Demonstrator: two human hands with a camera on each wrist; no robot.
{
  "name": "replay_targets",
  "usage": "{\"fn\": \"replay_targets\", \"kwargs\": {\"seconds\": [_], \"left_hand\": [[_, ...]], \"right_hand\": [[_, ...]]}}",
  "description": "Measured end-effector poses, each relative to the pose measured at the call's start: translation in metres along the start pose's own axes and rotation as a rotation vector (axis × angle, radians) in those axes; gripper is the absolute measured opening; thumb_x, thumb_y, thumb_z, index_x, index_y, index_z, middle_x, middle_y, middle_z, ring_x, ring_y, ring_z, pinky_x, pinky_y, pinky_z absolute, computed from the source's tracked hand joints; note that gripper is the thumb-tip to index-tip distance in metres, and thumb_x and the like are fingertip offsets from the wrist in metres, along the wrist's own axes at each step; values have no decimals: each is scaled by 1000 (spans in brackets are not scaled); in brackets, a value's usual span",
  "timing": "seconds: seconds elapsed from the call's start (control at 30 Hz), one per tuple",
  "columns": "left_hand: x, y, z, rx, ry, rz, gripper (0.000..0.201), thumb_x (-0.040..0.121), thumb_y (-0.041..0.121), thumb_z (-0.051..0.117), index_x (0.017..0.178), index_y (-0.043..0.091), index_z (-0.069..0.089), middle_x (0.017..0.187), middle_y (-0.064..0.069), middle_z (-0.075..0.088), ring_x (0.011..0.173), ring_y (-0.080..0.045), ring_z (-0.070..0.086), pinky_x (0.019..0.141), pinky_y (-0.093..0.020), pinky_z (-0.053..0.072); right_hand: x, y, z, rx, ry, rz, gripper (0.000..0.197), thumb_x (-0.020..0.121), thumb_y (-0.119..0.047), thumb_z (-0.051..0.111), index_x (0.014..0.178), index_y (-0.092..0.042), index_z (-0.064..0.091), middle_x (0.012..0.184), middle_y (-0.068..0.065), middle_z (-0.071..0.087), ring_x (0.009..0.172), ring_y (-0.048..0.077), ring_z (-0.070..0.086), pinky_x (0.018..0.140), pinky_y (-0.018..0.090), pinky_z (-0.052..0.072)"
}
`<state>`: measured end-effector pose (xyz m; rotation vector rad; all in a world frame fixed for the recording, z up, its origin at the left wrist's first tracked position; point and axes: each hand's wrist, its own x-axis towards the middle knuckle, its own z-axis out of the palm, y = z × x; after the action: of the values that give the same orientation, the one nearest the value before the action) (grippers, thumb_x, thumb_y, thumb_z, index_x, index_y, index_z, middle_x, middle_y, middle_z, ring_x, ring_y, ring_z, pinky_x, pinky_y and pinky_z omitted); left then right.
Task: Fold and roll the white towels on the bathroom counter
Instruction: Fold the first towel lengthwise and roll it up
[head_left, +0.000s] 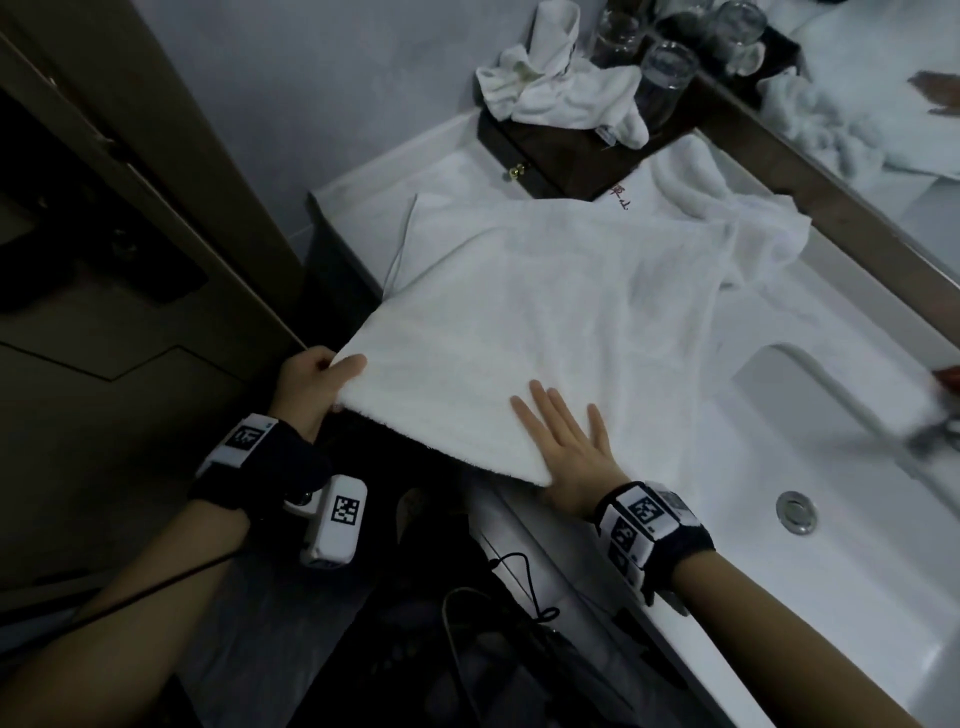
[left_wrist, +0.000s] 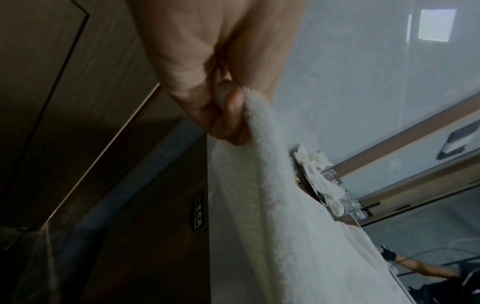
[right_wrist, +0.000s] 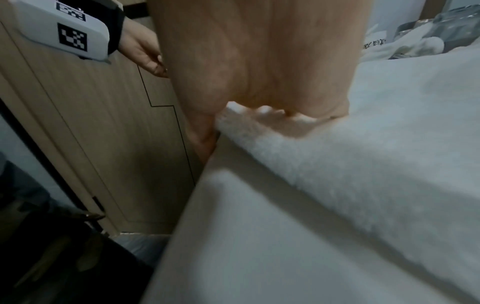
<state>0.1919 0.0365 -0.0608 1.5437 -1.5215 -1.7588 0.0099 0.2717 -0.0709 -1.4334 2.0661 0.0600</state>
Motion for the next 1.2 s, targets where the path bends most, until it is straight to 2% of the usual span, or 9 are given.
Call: {"fn": "replay_targets", "kwargs": {"seconds": [0.13,0.27,0.4,0.57,0.67,0.77,0.97,1.07,1.2], "left_hand": [[-2,5,-11,142,-67,50,22,82,14,67,70,11,49,70,-6,53,63,-16,50,55,-25,45],[-9,-5,-20,468,-159,84,27,82,11,66,100,12,46,93,-10,55,86,-25,54,75,-35,43],[-17,-10,-22,525,-325,192,55,87,3,55,130,31,37,120,-4,49,104,-26,52,93,-38,42],[-12,-8,-14,682,-329,150,32,90,-3,46,114,11,63,130,-12,56,124,-28,47,106,-29,31],[-9,2,-17,674,-393,128,30,91,-3,47,117,3,61,131,-14,55,124,-25,47,107,-30,31],[-8,18,-20,497,-398,68,26,88,2,55,113,0,62,121,-13,60,107,-16,54,97,-26,39],[2,55,-20,351,-538,16,51,67,-2,75,111,20,61,108,3,63,93,-1,58,68,-4,50],[11,65,-7,436,-550,87,67,57,-5,81,116,19,59,111,3,60,99,-4,58,76,-9,50],[30,70,0,688,-519,263,73,58,-3,82,123,11,54,118,-9,49,112,-20,49,97,-29,39]], "right_hand": [[-8,16,-4,74,12,26,79,92,-16,43,147,-28,-13,155,-8,-21,143,10,-16,116,37,-10],[-14,37,-14,39,46,67,94,80,13,42,147,-28,-11,154,-9,-20,143,9,-11,117,27,-4],[-24,64,-25,65,32,230,86,86,0,47,148,-30,-4,158,-8,-10,145,11,5,115,30,15],[-41,84,-42,26,83,399,75,84,-1,36,142,-47,20,153,-22,21,125,19,47,101,33,38],[-46,94,-55,-90,24,492,58,90,-13,37,133,-52,36,134,-4,52,113,23,54,91,32,43],[-46,108,-79,70,13,580,16,85,-29,55,88,-39,67,93,5,64,91,26,56,70,28,40],[-36,128,-95,673,324,636,17,84,-19,63,98,-10,68,90,11,61,87,23,54,76,30,37],[-21,123,-97,822,497,675,19,86,-24,59,72,-12,57,83,11,57,84,23,52,74,33,37],[-7,115,-101,802,723,683,36,75,-43,45,89,-13,58,83,14,59,82,25,53,73,32,36]]}}
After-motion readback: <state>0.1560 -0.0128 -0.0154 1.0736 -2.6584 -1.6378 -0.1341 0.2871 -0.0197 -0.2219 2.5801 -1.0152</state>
